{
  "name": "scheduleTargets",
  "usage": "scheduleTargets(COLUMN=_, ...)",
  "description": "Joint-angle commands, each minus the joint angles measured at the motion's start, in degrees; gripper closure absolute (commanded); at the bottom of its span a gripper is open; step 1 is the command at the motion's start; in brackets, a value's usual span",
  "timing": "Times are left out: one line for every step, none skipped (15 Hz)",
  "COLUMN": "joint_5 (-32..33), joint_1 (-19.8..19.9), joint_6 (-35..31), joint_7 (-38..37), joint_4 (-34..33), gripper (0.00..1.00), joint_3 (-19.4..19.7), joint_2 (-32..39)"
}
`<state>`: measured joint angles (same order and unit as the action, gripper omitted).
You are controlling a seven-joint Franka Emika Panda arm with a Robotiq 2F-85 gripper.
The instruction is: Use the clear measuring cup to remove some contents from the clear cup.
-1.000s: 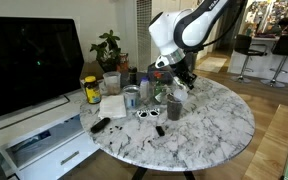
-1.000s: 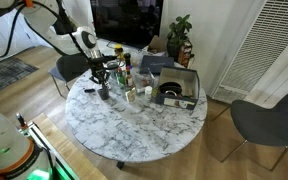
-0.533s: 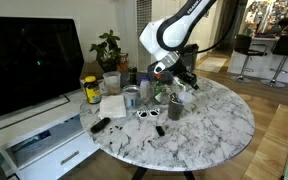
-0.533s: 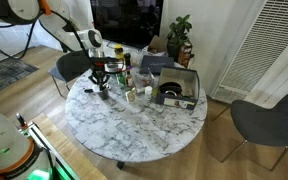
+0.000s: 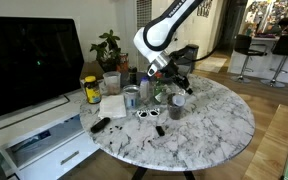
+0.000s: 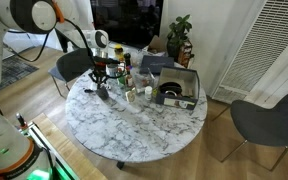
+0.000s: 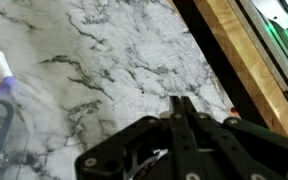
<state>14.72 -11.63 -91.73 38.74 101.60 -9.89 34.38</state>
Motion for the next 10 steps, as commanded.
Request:
scheduleTargets(joint_5=-1.4, joint_1=1.7, joint_6=1.3, joint_7=-1.3, joint_4=-3.8, gripper=0.99, joint_3=-0.5, joint_2=3.3)
scheduleTargets(joint_5=-1.4, joint_1=2.1, joint_6=1.3, joint_7=-1.3, joint_4=-4.1, gripper=0.99, joint_3=-0.4, joint_2=3.5)
scheduleTargets(joint_5=-1.2, joint_1=2.3, joint_6=1.1, joint_7=-1.5, joint_4=-4.3, gripper=0.99, joint_3=-0.3, joint_2=3.6)
scheduleTargets(joint_5=-1.2, joint_1=2.7, joint_6=1.0, joint_7=-1.5, joint_4=-4.6, gripper=0.99, joint_3=-0.3, joint_2=3.7)
scheduleTargets(joint_5=-0.5, joint_1=2.8, joint_6=0.6, joint_7=-1.5, joint_4=-4.6, gripper=0.99, joint_3=-0.1, joint_2=3.6)
scheduleTargets(joint_5=-0.4, joint_1=3.1, joint_6=0.7, joint_7=-1.4, joint_4=-4.8, gripper=0.99, joint_3=-0.1, joint_2=3.7)
scheduleTargets(joint_5=-0.2, joint_1=3.2, joint_6=0.6, joint_7=-1.3, joint_4=-5.0, gripper=0.99, joint_3=-0.1, joint_2=3.9)
scheduleTargets(joint_5=-0.2, joint_1=3.2, joint_6=0.8, joint_7=-1.3, joint_4=-5.2, gripper=0.99, joint_3=-0.1, joint_2=4.3)
scheduleTargets(joint_5=-0.7, joint_1=3.4, joint_6=1.1, joint_7=-1.2, joint_4=-5.5, gripper=0.99, joint_3=-0.2, joint_2=4.7)
scheduleTargets(joint_5=-0.6, joint_1=3.3, joint_6=1.1, joint_7=-1.3, joint_4=-5.6, gripper=0.99, joint_3=-0.3, joint_2=5.1)
